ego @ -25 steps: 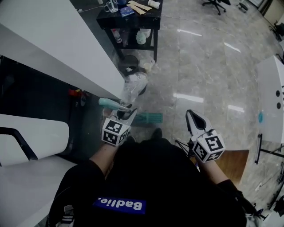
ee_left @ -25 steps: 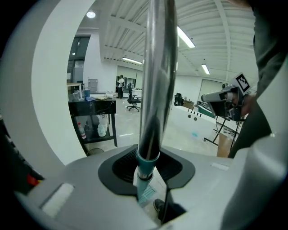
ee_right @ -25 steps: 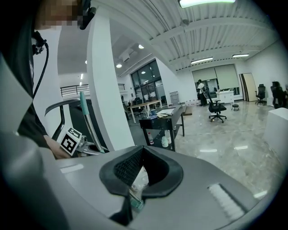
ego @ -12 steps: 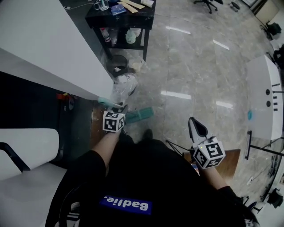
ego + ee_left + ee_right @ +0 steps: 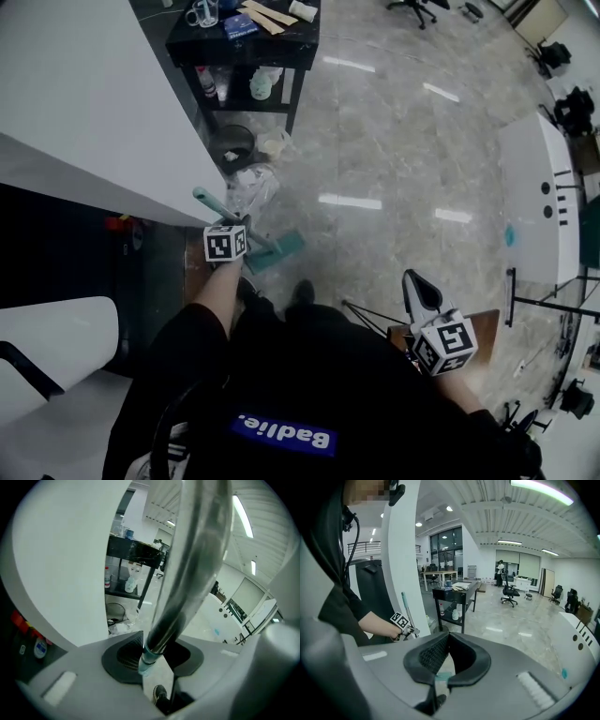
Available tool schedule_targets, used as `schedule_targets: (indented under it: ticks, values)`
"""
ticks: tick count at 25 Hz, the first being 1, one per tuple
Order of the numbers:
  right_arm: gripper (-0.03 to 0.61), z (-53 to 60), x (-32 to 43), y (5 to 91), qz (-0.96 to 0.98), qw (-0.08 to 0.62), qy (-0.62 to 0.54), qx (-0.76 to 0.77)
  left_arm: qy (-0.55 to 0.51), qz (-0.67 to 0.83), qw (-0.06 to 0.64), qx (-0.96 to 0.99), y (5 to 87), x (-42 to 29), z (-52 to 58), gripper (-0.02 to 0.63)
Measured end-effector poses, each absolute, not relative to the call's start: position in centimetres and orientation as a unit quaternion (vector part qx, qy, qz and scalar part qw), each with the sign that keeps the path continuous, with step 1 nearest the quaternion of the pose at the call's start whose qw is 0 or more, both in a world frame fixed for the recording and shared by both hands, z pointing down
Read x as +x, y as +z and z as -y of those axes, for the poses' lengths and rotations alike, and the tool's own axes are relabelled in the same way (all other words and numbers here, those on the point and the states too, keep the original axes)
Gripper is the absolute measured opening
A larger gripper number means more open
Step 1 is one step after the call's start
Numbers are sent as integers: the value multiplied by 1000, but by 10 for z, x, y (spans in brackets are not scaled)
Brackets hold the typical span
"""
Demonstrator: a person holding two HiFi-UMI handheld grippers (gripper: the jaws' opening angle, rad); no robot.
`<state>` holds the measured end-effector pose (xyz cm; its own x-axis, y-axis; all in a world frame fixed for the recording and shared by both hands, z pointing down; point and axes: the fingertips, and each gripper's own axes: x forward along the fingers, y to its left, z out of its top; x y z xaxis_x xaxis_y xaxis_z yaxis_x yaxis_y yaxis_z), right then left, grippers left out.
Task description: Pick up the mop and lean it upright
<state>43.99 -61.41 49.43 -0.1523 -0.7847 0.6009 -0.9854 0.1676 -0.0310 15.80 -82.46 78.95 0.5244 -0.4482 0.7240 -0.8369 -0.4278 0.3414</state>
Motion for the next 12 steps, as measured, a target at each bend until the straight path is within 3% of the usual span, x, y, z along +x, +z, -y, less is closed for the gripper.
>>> schedule_targets:
  ticks: [12]
  values:
    - [6,613,416,491,725,258,194,609,223,491,439,719,807,108,854,149]
